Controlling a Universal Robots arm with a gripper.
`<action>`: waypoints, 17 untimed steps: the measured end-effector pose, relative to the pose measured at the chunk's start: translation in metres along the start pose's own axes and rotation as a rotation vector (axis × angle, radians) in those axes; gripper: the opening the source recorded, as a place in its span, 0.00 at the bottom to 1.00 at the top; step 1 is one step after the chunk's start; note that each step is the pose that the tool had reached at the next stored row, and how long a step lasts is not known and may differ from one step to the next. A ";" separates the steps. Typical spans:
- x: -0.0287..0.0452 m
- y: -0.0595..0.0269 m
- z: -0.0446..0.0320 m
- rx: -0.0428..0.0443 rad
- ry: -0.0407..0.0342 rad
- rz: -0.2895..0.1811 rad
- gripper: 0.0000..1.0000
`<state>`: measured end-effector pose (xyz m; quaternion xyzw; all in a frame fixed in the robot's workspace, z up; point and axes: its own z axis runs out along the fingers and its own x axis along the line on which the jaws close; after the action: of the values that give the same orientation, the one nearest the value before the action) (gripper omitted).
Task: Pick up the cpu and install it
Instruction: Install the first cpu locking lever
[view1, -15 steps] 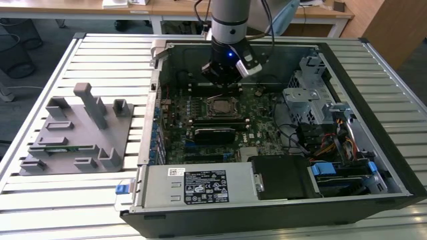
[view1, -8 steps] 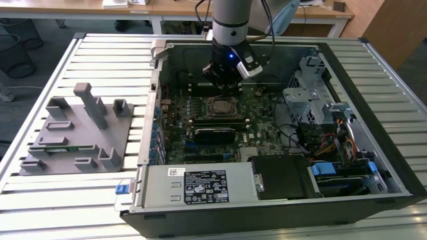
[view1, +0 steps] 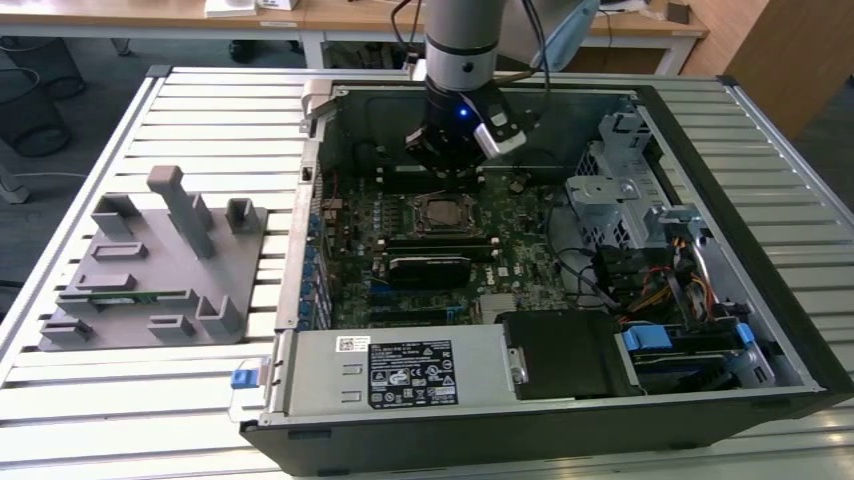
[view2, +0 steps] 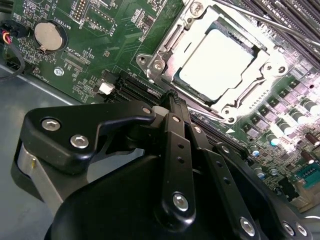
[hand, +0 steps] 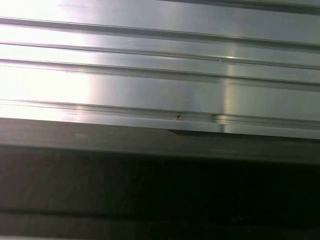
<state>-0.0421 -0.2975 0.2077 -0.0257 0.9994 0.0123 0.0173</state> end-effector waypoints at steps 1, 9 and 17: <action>-0.0004 0.0000 0.0003 -0.0001 0.0000 0.000 0.11; -0.0049 -0.0004 0.0040 0.0000 0.0013 0.000 0.11; -0.0061 -0.0006 0.0090 0.0000 0.0015 0.000 0.11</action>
<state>-0.0358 -0.2975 0.1989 -0.0256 0.9995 0.0123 0.0165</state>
